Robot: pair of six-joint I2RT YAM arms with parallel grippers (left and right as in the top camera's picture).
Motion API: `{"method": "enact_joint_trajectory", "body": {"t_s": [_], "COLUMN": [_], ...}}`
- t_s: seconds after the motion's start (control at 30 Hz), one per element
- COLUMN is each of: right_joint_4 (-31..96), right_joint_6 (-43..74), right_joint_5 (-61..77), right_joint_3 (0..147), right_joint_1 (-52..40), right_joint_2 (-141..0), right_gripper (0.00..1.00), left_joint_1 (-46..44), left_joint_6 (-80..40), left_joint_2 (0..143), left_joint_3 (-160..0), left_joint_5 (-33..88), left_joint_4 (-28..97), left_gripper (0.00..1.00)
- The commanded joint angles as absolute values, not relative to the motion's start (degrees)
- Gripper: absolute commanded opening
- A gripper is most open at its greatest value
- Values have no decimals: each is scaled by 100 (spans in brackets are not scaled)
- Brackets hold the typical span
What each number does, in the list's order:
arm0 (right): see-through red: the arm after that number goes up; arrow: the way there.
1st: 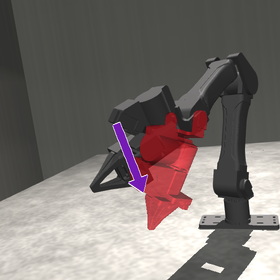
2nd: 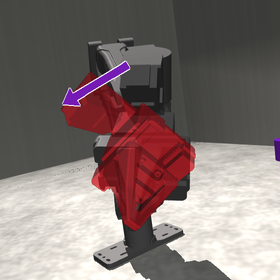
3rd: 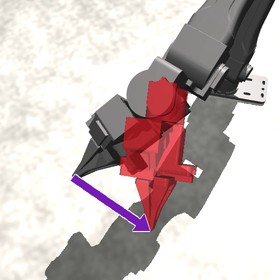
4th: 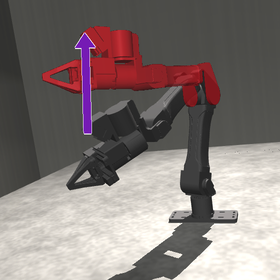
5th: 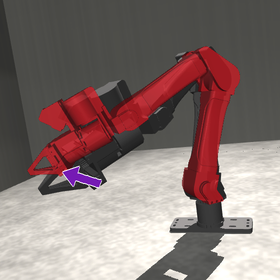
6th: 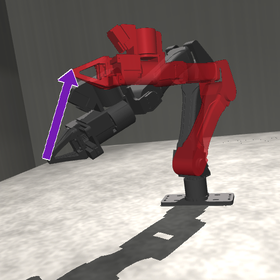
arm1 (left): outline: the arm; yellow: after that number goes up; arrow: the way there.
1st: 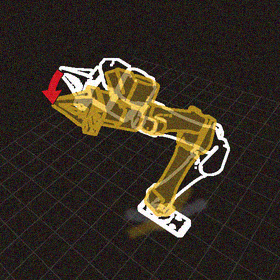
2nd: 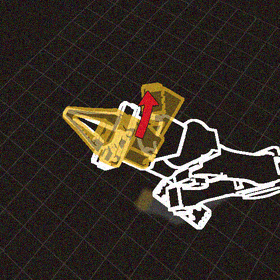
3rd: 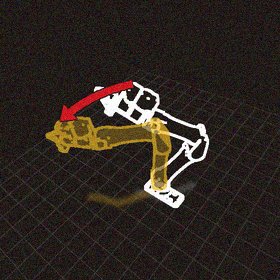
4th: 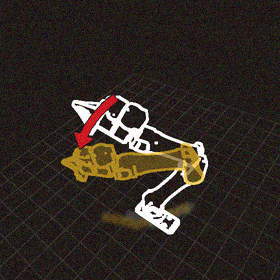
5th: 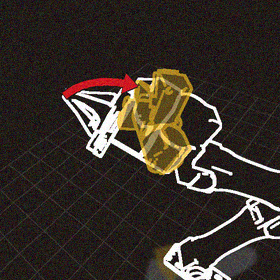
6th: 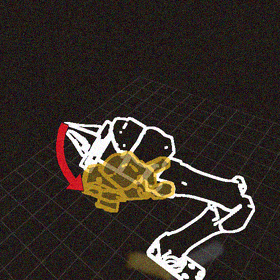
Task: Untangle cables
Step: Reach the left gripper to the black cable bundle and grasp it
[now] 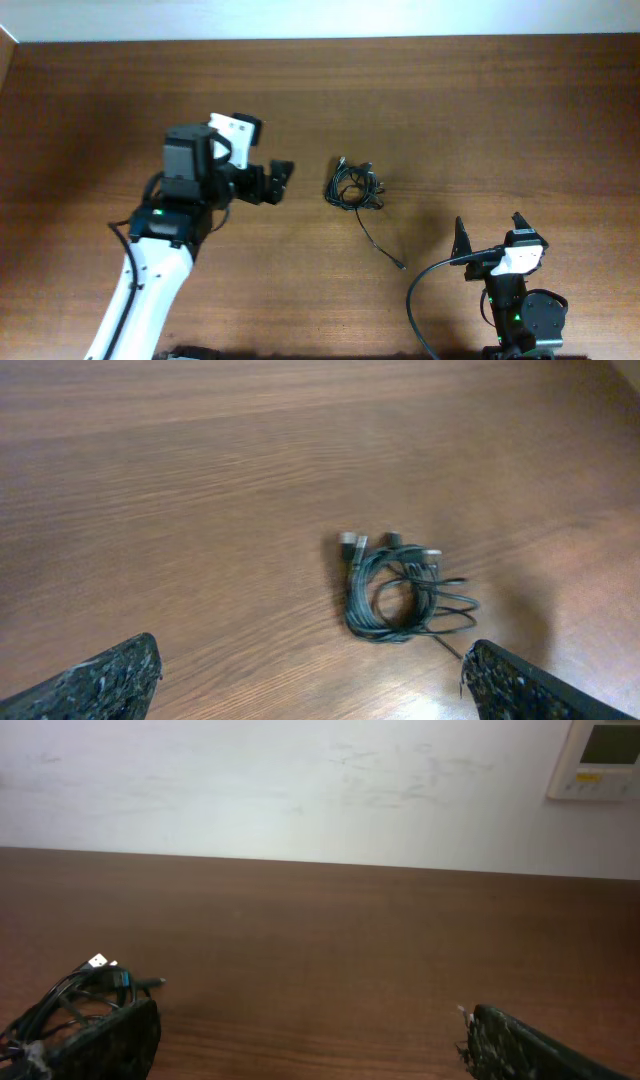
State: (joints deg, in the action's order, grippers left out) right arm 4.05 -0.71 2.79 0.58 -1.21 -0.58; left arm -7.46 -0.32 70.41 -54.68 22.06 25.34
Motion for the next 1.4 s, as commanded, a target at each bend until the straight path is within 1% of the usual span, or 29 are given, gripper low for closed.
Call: {"method": "enact_joint_trajectory", "body": {"t_s": [0.0,0.03,0.07,0.1,0.17,0.23,0.27,0.33,0.43,0.5,0.6,0.63,0.67,0.7,0.73,0.77,0.8,0.87,0.93,1.0,1.03,1.1,1.17,1.23,1.37], "right_joint_4": [429,432,429,429,429,429,429,429,432,429,429,429,432,429,429,429,429,429,432,429,432,429,432,429,429], "right_joint_6": [-110,-110,-110,-110,-110,-110,-110,-110,-110,-110,-110,-110,-110,-110,-110,-110,-110,-110,-110,-110,-110,-110,-110,-110,-110], "right_joint_5": [276,276,276,276,276,276,276,276,276,276,276,276,276,276,276,276,276,276,276,276,276,276,276,276,276], "right_joint_3": [32,32,32,32,32,32,32,32,32,32,32,32,32,32,32,32,32,32,32,32,32,32,32,32,32], "right_joint_1": [-154,-154,-154,-154,-154,-154,-154,-154,-154,-154,-154,-154,-154,-154,-154,-154,-154,-154,-154,-154,-154,-154,-154,-154,-154], "right_joint_2": [-21,-21,-21,-21,-21,-21,-21,-21,-21,-21,-21,-21,-21,-21,-21,-21,-21,-21,-21,-21,-21,-21,-21,-21,-21], "right_gripper": [98,99,98,98,98,98,98,98,98,98,98,98,98,99,98,98,98,98,98,98,98,98,98,98,98], "left_joint_1": [-1638,-2034,-2209,-2250,-2265,-2401,-2550,-2694,-2711,-2711,-2821,-2873,-2908,-2928,-2932,-2932,-2930,-2856,-2674,-2261,-2128,-2082,-2082,-2082,-2082], "left_joint_6": [-89,-86,-86,-69,224,534,626,744,742,733,475,475,475,473,360,224,-3,-635,-972,-2051,-2259,-2268,-2202,-2073,-2078], "left_joint_2": [7166,7402,7679,7937,8729,9384,9727,10049,10665,10860,11122,11170,11192,11192,11192,11192,11190,10971,10536,9411,8962,8263,7878,7787,7789], "left_joint_3": [-5540,-5540,-5540,-5542,-5664,-5885,-5942,-5942,-5942,-5942,-5942,-5942,-5942,-5940,-5940,-5940,-5942,-5959,-6023,-6027,-6027,-6027,-6027,-6025,-6018], "left_joint_5": [2187,1577,1142,1085,1085,1037,622,189,189,213,233,228,231,233,233,231,209,198,165,165,167,169,165,165,167], "left_joint_4": [2292,2056,1835,1684,1629,1627,1610,1516,803,336,-91,-102,-56,128,456,652,836,1170,1553,2161,2394,2685,2827,3046,3076], "left_gripper": [96,97,97,96,90,89,88,88,84,71,62,56,43,37,20,8,0,0,0,0,0,0,0,0,0]}}
